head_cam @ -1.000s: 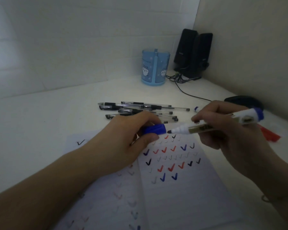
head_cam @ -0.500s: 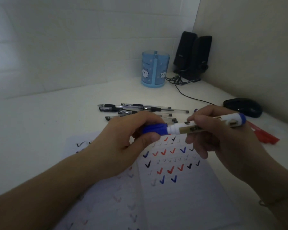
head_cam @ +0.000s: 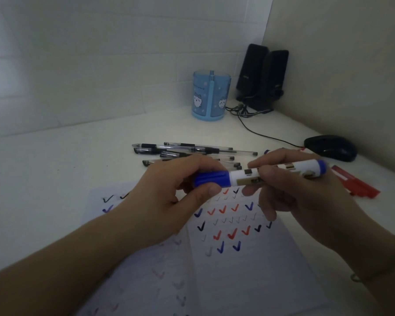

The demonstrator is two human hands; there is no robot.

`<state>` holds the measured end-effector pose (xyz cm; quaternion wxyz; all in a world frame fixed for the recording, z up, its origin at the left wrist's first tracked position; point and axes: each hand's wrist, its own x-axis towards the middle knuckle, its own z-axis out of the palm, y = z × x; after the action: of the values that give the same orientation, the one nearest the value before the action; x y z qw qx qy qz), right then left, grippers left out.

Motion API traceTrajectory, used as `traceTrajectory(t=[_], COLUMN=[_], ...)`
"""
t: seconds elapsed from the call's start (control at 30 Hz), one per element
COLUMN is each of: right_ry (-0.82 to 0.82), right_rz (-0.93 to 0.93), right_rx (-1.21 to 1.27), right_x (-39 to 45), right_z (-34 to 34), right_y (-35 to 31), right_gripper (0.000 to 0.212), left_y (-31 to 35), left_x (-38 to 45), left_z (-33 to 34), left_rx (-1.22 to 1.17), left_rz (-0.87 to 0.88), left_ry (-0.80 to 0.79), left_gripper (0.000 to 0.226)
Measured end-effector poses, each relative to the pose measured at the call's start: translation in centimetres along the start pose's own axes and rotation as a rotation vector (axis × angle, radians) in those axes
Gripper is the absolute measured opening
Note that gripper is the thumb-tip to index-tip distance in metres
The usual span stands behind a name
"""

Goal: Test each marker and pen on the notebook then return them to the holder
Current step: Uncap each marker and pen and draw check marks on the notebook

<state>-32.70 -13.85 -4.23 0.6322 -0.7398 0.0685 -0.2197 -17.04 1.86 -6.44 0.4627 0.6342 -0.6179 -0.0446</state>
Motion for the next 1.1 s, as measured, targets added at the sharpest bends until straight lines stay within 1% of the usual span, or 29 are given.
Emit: traceTrajectory(t=[0.13,0.3,0.37,0.57,0.7,0.77,0.83,0.87,0.93,0.97,1.03,1.07,1.1], right_ry=[-0.007,-0.005,-0.002,-0.007,-0.03,-0.069,-0.042,0.021,0.197,0.29,0.452,0.483,0.48], right_rz=[0.021,0.02,0.001,-0.014,-0.018,-0.044,-0.069,-0.067,-0.058,-0.061,-0.031,0.02,0.085], right_rx=[0.051,0.031,0.021,0.007,-0.042,-0.046,-0.07,-0.068,-0.053,-0.12,-0.45,-0.638,-0.791], right_x=[-0.1,-0.3,-0.4,-0.5,-0.4,-0.6,-0.6,-0.5,-0.2,0.1,0.4,0.5,0.5], right_z=[0.1,0.6,0.8,1.2,0.8,0.7,0.6,0.4,-0.8,-1.7,-3.5,-4.4,-5.0], right_y=[0.1,0.1,0.2,0.6,0.5,0.4,0.1,-0.2,-1.0,-1.4,-1.6,-1.4,-1.1], right_gripper=[0.041,0.037,0.035,0.032,0.039,0.032,0.019,0.013,0.021,0.022,0.014,0.014,0.02], left_y=[0.5,1.2,1.4,1.6,1.4,1.5,1.6,1.4,0.5,-0.1,-1.4,-1.9,-2.4], left_x=[-0.2,-0.2,-0.1,-0.3,-0.1,-0.1,-0.1,-0.1,0.0,0.2,0.4,0.5,0.5], left_z=[0.0,0.1,0.1,0.1,-0.1,0.1,0.2,0.2,-0.1,-0.5,-1.2,-1.5,-1.7], left_rx=[-0.177,-0.276,-0.286,-0.275,-0.264,-0.246,-0.143,-0.062,0.163,0.287,0.474,0.524,0.552], left_rz=[-0.054,-0.134,-0.146,-0.145,-0.151,-0.139,-0.111,-0.104,-0.115,-0.121,-0.136,-0.149,-0.167], left_ry=[0.043,0.087,0.101,0.108,0.061,0.032,-0.034,-0.082,-0.14,-0.131,-0.087,-0.07,-0.052], left_gripper=[0.023,0.022,0.025,0.022,0.021,0.022,0.029,0.034,0.044,0.045,0.039,0.038,0.038])
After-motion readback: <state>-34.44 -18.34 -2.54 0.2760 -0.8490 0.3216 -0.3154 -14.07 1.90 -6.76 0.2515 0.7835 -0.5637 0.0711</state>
